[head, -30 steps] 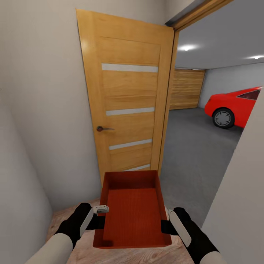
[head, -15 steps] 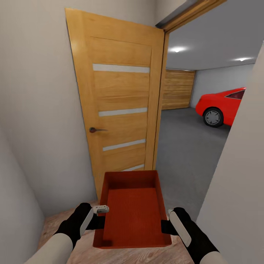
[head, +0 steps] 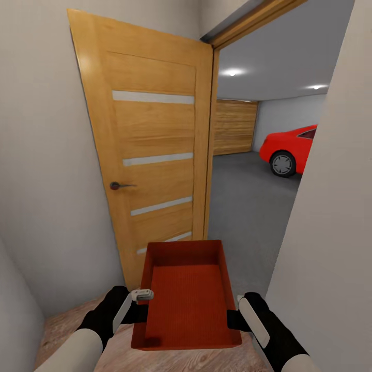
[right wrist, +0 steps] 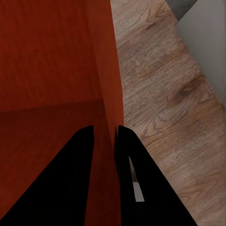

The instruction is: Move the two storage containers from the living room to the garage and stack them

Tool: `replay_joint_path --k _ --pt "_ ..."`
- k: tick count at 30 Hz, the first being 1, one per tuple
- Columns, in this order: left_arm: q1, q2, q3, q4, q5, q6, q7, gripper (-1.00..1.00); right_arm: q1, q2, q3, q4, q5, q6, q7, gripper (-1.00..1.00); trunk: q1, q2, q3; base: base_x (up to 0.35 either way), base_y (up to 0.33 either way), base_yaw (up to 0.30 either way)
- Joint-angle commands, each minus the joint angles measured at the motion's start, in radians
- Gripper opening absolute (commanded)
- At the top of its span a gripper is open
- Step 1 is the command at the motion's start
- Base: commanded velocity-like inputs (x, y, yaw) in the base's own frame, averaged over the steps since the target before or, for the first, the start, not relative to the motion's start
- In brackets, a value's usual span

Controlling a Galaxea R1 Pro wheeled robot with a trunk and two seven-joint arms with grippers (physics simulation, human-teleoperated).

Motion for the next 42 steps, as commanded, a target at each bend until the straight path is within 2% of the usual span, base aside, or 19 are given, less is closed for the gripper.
replay_joint_path --k 1,16,28,42 --pt "-0.001 0.0 0.001 -0.002 0.016 0.005 0.005 -1.0 -0.001 0.0 0.0 -0.001 -0.026 -0.005 -0.007 -1.0 0.0 -0.001 -0.002 0.0 0.0 -0.012" --pt "0.0 0.0 0.002 -0.002 0.016 0.005 0.005 -1.0 -0.001 0.0 0.0 -0.001 -0.026 -0.005 -0.007 -1.0 0.0 -0.001 -0.001 0.131 0.142 -0.001" --pt "0.0 0.0 0.001 -0.002 0.015 0.005 0.005 -1.0 -0.001 0.0 0.0 -0.001 -0.026 -0.005 -0.007 -1.0 0.0 -0.001 0.0 0.008 0.008 -0.11" --pt "-0.001 0.0 0.002 -0.002 0.016 0.005 0.005 -1.0 -0.001 -0.001 -0.001 -0.001 -0.026 -0.005 -0.007 -1.0 0.0 -0.001 0.0 0.0 0.0 -0.01"
